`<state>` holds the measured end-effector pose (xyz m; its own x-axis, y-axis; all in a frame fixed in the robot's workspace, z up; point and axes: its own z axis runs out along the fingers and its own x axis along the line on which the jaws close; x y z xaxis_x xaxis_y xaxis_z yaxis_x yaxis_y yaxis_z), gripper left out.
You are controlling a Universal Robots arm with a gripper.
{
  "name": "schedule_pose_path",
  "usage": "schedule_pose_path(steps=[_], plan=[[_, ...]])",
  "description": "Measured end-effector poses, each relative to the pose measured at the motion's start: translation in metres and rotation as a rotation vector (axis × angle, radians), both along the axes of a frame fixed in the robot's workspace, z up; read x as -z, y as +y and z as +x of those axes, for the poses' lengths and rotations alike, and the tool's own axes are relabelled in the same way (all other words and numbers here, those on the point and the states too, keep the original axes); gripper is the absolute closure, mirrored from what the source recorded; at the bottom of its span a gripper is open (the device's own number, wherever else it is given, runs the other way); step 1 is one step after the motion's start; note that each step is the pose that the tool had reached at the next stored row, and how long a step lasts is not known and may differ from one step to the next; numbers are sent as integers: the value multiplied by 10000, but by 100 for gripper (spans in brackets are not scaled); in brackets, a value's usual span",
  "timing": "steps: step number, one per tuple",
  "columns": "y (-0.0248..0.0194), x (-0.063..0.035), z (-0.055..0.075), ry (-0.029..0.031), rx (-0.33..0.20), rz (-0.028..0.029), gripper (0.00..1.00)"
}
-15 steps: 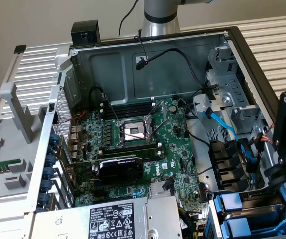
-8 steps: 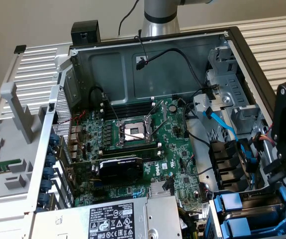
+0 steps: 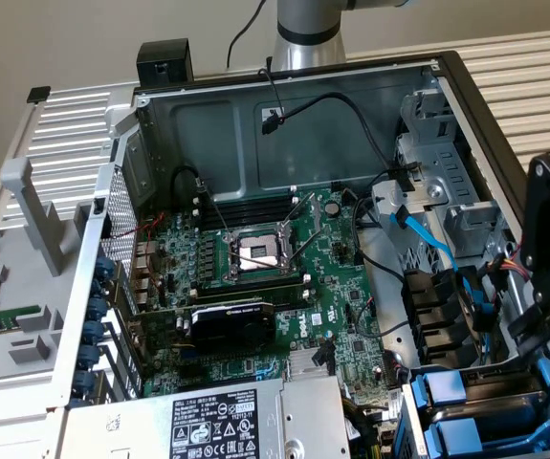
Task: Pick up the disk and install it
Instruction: 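Insert the first disk wire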
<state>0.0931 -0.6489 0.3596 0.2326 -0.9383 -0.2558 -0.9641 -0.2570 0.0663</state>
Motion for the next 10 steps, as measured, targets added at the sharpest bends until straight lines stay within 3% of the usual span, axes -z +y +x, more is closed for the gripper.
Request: schedule_pose_path(steps=[8,9,10], plan=[[113,-33,-17,-1,-1,-815,84],[120,-33,-17,0,-2,-878,84],[120,-33,-18,-1,-2,-878,84]])
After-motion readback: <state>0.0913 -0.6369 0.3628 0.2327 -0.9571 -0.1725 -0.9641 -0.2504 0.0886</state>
